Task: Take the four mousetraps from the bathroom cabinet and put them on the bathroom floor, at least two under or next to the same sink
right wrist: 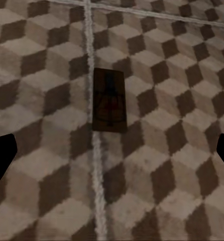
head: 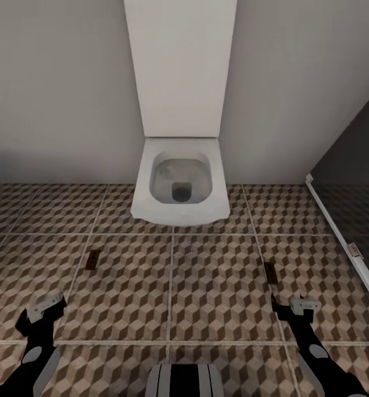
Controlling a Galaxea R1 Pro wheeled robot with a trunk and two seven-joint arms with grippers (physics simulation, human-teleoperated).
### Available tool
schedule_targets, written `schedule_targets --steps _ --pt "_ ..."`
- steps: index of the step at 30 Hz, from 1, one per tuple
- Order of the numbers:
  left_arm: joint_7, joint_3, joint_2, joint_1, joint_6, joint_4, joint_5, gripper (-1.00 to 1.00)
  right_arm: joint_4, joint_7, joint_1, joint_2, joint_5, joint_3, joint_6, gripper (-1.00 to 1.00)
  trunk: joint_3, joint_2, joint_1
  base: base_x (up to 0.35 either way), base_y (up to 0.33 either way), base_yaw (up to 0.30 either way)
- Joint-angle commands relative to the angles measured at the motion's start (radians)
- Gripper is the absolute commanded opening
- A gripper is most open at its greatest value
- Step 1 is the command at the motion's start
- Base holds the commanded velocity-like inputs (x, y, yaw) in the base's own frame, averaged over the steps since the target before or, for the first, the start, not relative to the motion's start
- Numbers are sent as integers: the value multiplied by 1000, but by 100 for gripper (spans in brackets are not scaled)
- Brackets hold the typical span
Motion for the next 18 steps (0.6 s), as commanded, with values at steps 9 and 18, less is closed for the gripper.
schedule_targets --steps 9,18 --pt "-79 0 2 0 -8 174 9 100 138 39 0 4 -10 8 -3 100 34 2 -4 0 0 0" --pt "-126 0 4 0 -12 323 10 100 283 79 0 6 -10 8 -5 100 69 4 -8 0 0 0"
